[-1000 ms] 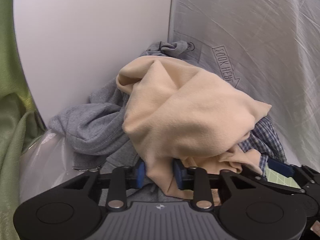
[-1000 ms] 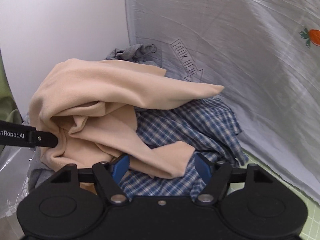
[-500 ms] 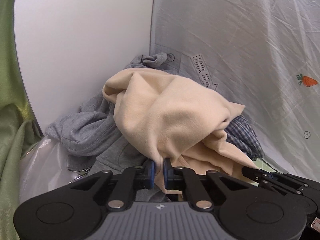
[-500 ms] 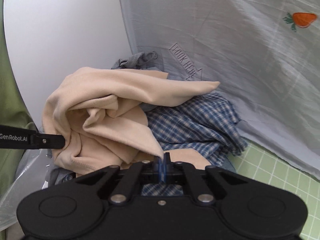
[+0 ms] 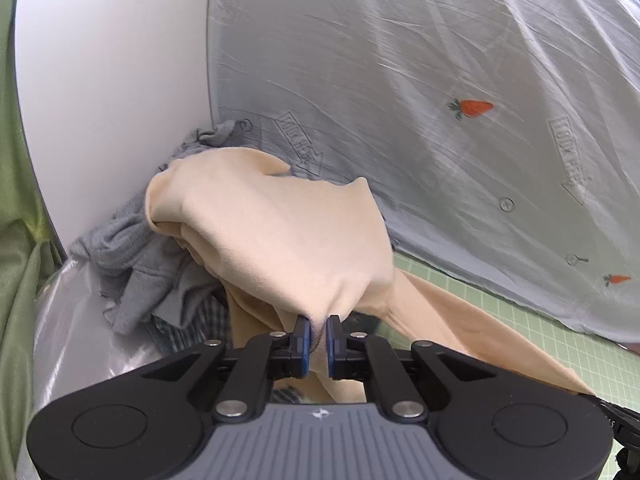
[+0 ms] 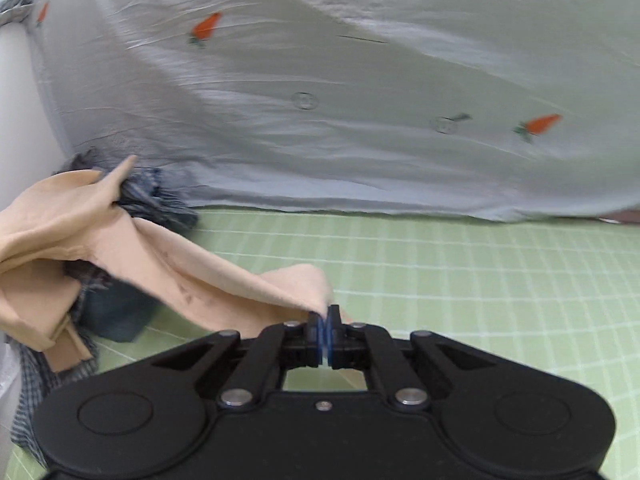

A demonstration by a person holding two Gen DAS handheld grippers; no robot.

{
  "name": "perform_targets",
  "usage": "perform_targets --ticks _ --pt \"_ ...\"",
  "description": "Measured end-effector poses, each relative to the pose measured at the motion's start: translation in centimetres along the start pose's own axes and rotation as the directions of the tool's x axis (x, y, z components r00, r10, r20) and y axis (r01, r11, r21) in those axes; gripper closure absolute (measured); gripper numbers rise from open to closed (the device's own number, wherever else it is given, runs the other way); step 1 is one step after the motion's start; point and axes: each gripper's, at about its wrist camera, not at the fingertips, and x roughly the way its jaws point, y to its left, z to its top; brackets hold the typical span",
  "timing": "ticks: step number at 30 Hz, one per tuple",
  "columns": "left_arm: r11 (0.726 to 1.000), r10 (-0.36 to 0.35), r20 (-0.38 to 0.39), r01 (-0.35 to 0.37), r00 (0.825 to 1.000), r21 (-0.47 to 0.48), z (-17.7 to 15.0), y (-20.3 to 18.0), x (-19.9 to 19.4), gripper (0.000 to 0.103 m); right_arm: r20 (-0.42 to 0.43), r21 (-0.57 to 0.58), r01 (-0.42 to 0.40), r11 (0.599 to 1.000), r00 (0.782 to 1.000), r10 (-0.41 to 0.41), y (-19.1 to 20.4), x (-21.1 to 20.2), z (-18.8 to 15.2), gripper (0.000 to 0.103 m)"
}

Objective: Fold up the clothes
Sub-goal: 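Lift the beige shirt out of the pile and release it onto the mat, then move both open grippers over the beige shirt to spread it out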

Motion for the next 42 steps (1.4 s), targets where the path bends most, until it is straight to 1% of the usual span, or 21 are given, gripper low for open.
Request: perform_targets --ticks 3,5,6,8,11,13,14,15,16,17,18,19,21,22,23,25,27,30,33,37,42 --pt "0.999 -0.03 -0.044 0.032 0.999 0.026 -2.9 -3.4 -1.5 0.095 -0.022 0.06 0.113 0.992 0.994 -0.112 -7.6 -2.3 -3.3 0.101" --pt "0.998 -0.058 -0.095 0.061 0.994 0.026 -5.5 -5.8 -2.2 0.095 -0.042 0.097 0.176 0.98 0.984 -0.173 -12.5 -3.8 -5.9 0.101" --pt "0.997 -0.073 -0.124 0.076 0.99 0.023 -6.8 -7.1 -2.5 0.095 -0.054 0.112 0.208 0.972 0.978 -0.203 -14.9 -4.8 -6.5 0.101" --pt "0.993 -0.112 -0.192 0.117 0.975 0.016 -9.7 -9.8 -3.0 0.095 -0.075 0.126 0.288 0.949 0.957 -0.28 -19.6 -7.3 -6.1 0.101" --pt "0.983 -0.167 -0.297 0.182 0.94 0.023 -13.9 -14.1 -3.5 0.094 -0.098 0.159 0.397 0.904 0.917 -0.386 -26.4 -10.5 -5.9 0.101" --pt "0.976 -0.184 -0.352 0.214 0.918 0.046 -16.4 -16.2 -3.6 0.093 -0.124 0.218 0.445 0.869 0.895 -0.428 -31.3 -12.6 -5.9 0.101" --pt "0.971 -0.194 -0.374 0.231 0.907 0.057 -17.6 -17.2 -3.8 0.089 -0.139 0.248 0.465 0.85 0.885 -0.444 -33.8 -13.6 -6.1 0.101" --pt "0.966 -0.206 -0.388 0.249 0.898 0.064 -18.4 -17.9 -4.1 0.089 -0.155 0.274 0.482 0.832 0.876 -0.456 -35.8 -14.4 -6.4 0.101" --pt "0.962 -0.217 -0.395 0.264 0.893 0.07 -18.9 -18.4 -4.4 0.087 -0.172 0.294 0.494 0.818 0.869 -0.464 -37.5 -15.1 -6.6 0.101" --pt "0.959 -0.221 -0.395 0.271 0.892 0.077 -19.3 -18.8 -4.7 0.084 -0.187 0.306 0.501 0.809 0.865 -0.465 -38.7 -15.7 -6.8 0.101" --pt "0.961 -0.21 -0.385 0.262 0.899 0.086 -19.4 -19.1 -5.0 0.082 -0.199 0.311 0.501 0.807 0.865 -0.46 -39.5 -16.0 -7.2 0.101" --pt "0.965 -0.192 -0.37 0.243 0.909 0.097 -19.4 -19.3 -5.3 0.076 -0.208 0.313 0.499 0.809 0.866 -0.454 -39.9 -16.3 -7.5 0.1" --pt "0.976 -0.153 -0.343 0.197 0.927 0.098 -19.0 -19.2 -5.6 0.06 -0.215 0.307 0.486 0.818 0.873 -0.438 -40.1 -16.4 -8.2 0.099" --pt "0.981 -0.128 -0.332 0.168 0.934 0.094 -18.8 -19.0 -5.6 0.041 -0.218 0.306 0.479 0.823 0.876 -0.43 -40.0 -16.3 -8.5 0.097" --pt "0.986 -0.103 -0.322 0.138 0.941 0.09 -18.6 -18.6 -5.6 0.031 -0.22 0.306 0.472 0.827 0.88 -0.42 -39.8 -16.2 -8.7 0.092" --pt "0.991 -0.063 -0.303 0.096 0.951 0.097 -18.0 -18.0 -5.4 0.03 -0.222 0.303 0.453 0.839 0.889 -0.4 -39.0 -15.9 -8.8 0.084" --pt "0.993 -0.025 -0.289 0.058 0.957 0.105 -17.7 -17.3 -5.5 0.028 -0.216 0.297 0.434 0.851 0.898 -0.382 -38.1 -15.6 -8.7 0.066" --pt "0.997 0.026 -0.274 -0.003 0.961 0.083 -17.2 -15.4 -5.3 0.026 -0.208 0.286 0.409 0.866 0.909 -0.361 -36.3 -15.1 -8.3 0.056" --pt "0.998 0.059 -0.278 -0.047 0.959 0.05 -16.7 -13.3 -4.6 0.025 -0.193 0.278 0.384 0.881 0.92 -0.34 -34.3 -14.3 -7.5 0.046" --pt "0.996 0.094 -0.29 -0.091 0.952 0.026 -15.6 -11.3 -3.2 0.024 -0.165 0.271 0.335 0.902 0.94 -0.299 -31.7 -12.9 -5.9 0.037" --pt "0.989 0.134 -0.337 -0.147 0.932 -0.014 -14.6 -9.2 0.0 0.024 -0.177 0.201 0.275 0.94 0.954 -0.241 -28.0 -9.6 -3.7 0.032"
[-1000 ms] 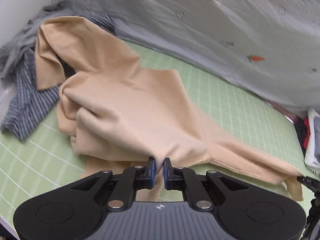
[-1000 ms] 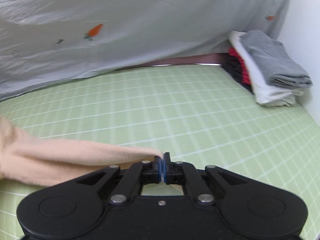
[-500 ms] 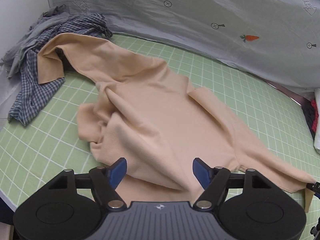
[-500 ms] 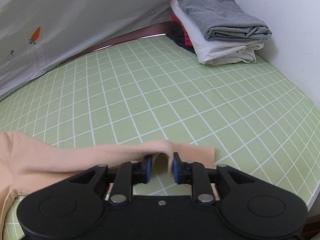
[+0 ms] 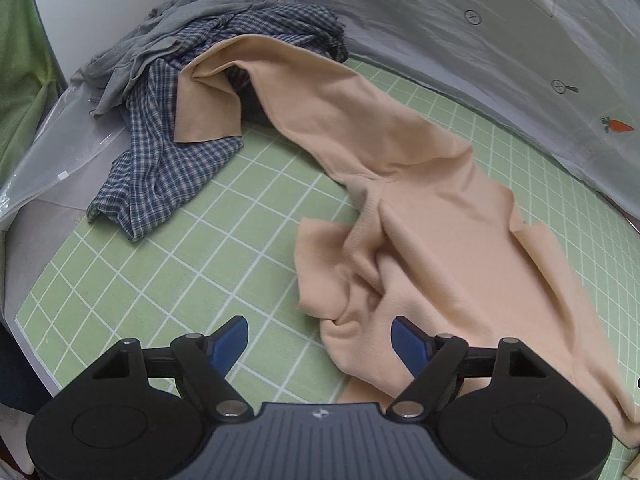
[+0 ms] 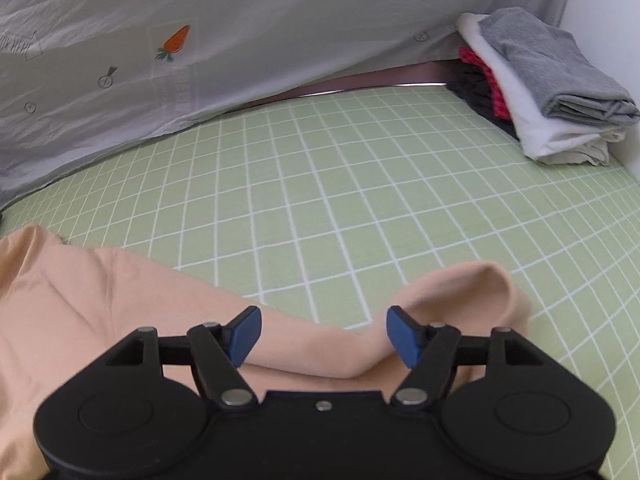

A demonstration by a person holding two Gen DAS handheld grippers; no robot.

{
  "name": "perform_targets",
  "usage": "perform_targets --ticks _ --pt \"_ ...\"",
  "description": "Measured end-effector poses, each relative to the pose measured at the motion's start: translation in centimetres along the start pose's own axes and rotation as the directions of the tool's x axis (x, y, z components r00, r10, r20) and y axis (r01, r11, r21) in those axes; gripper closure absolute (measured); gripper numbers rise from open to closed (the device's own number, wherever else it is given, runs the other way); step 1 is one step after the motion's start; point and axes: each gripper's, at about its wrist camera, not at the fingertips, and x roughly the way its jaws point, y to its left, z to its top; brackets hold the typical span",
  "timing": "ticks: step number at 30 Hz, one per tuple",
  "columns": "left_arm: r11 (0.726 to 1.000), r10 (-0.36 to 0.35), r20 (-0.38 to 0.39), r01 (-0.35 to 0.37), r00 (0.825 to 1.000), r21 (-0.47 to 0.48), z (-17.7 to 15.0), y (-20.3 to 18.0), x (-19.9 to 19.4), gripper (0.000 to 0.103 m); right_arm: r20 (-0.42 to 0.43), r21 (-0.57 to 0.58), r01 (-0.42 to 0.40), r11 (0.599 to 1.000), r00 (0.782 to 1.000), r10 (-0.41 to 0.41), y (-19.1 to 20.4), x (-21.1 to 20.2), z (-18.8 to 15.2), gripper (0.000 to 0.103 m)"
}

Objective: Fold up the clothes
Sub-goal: 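Move both open grippers over the beige shirt to spread it out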

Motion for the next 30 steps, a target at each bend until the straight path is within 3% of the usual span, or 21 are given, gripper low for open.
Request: perform_targets --ticks 5,9,14,16,18,21,24,26,30 --pt "0.999 -0.005 -0.016 0.004 1.0 -0.05 2.9 0.7 2.7 0.023 -0.057 -0.101 -0.107 0.989 0.993 0.102 5.2 3.3 1.7 0.024" --pt "0.998 0.002 -0.079 -0.008 0.997 -0.064 4.6 0.4 5.4 0.023 -0.111 -0.162 -0.134 0.978 0.987 0.117 8.6 6.5 2.7 0.024" --pt "1.0 0.012 -0.142 -0.011 0.99 0.004 5.2 -0.9 7.8 0.023 -0.128 -0.214 -0.139 0.967 0.985 0.113 10.1 7.7 2.8 0.025" --pt "1.0 0.015 -0.158 -0.016 0.987 0.0 5.1 -1.2 8.3 0.023 -0.122 -0.246 -0.165 0.955 0.983 0.139 10.2 7.5 2.5 0.033" --pt "1.0 0.025 -0.173 -0.026 0.985 -0.002 5.0 -1.3 8.7 0.023 -0.133 -0.298 -0.216 0.93 0.974 0.183 10.6 7.2 2.6 0.063" --pt "0.999 0.04 -0.179 -0.04 0.983 0.004 4.9 -1.6 8.9 0.023 -0.173 -0.383 -0.282 0.88 0.957 0.231 11.3 6.8 2.7 0.096" --pt "0.999 0.05 -0.176 -0.05 0.983 0.006 4.9 -1.8 8.7 0.023 -0.163 -0.455 -0.27 0.848 0.962 0.219 11.3 6.8 3.1 0.098" --pt "0.998 0.055 -0.173 -0.054 0.983 0.01 4.8 -1.9 8.5 0.023 -0.114 -0.473 -0.212 0.855 0.977 0.179 10.3 7.3 4.2 0.099" --pt "1.0 -0.008 -0.177 0.01 0.984 0.014 4.3 -2.9 8.2 0.017 0.016 -0.292 -0.01 0.956 1.0 0.015 4.8 9.9 7.6 0.098"
